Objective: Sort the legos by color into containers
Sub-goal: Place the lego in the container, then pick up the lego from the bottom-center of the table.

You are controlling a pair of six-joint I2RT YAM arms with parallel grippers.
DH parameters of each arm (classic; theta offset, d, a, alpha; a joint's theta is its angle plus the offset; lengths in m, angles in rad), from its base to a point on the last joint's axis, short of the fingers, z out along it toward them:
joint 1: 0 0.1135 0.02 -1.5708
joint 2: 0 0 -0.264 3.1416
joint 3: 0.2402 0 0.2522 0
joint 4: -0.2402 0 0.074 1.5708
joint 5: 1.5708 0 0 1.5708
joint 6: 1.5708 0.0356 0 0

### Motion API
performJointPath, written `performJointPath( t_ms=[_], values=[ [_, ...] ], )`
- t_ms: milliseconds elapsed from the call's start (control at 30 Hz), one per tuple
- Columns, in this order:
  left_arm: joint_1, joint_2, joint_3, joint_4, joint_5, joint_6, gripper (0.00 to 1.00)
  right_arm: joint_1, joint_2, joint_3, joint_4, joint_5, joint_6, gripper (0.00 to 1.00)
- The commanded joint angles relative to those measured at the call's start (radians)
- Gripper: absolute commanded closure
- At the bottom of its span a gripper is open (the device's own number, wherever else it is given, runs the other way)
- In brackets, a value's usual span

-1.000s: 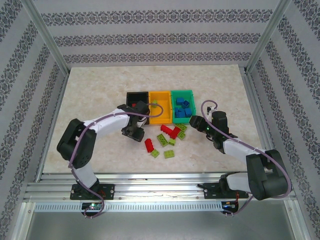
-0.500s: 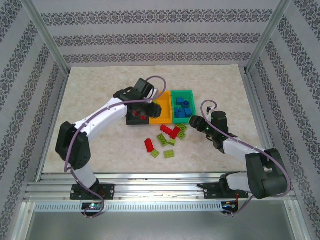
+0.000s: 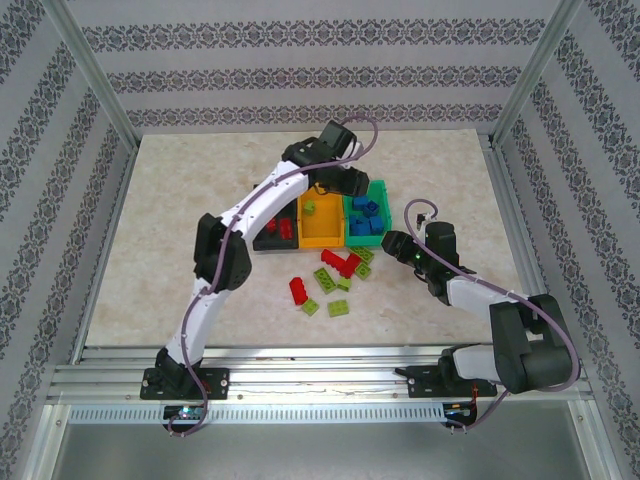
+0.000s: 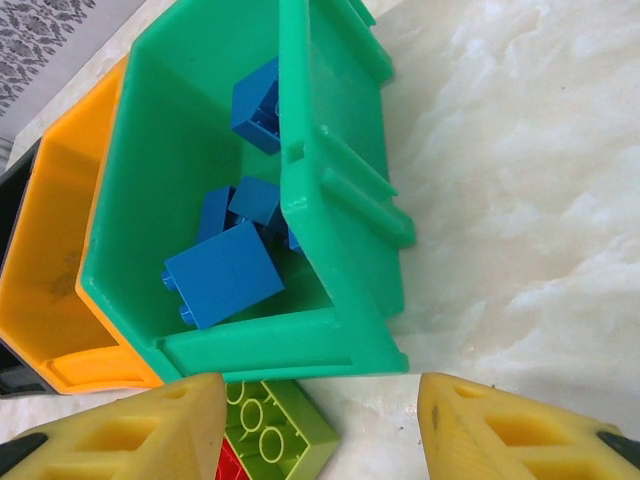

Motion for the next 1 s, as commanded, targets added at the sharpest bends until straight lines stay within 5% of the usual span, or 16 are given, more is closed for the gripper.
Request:
performJointPath(
  t_ms=[0,367,733,967],
  values=[
    [-0.01,0.073,0.152,-0.138,0.004,0.017,0.47,-0.01,0.006,0.01,0.035,-0.017,0.014,0.46],
    [-0.015,0.001,0.066,-0.159,-0.011,0.048,0.2,-0.012,0.015,0.014,0.039,-0.028,0.015,0.46],
    [0.021,-0.508,-0.697,0.184,-0.039,0.049,0.2,0.029,0.013,0.027,0.016,-0.004,-0.012,0.46],
    [0.169,-0.778,-1.037,0.285,0.079,0.029,0.2,0.09,-0.01,0.045,-0.026,0.028,-0.061,0.46]
  ],
)
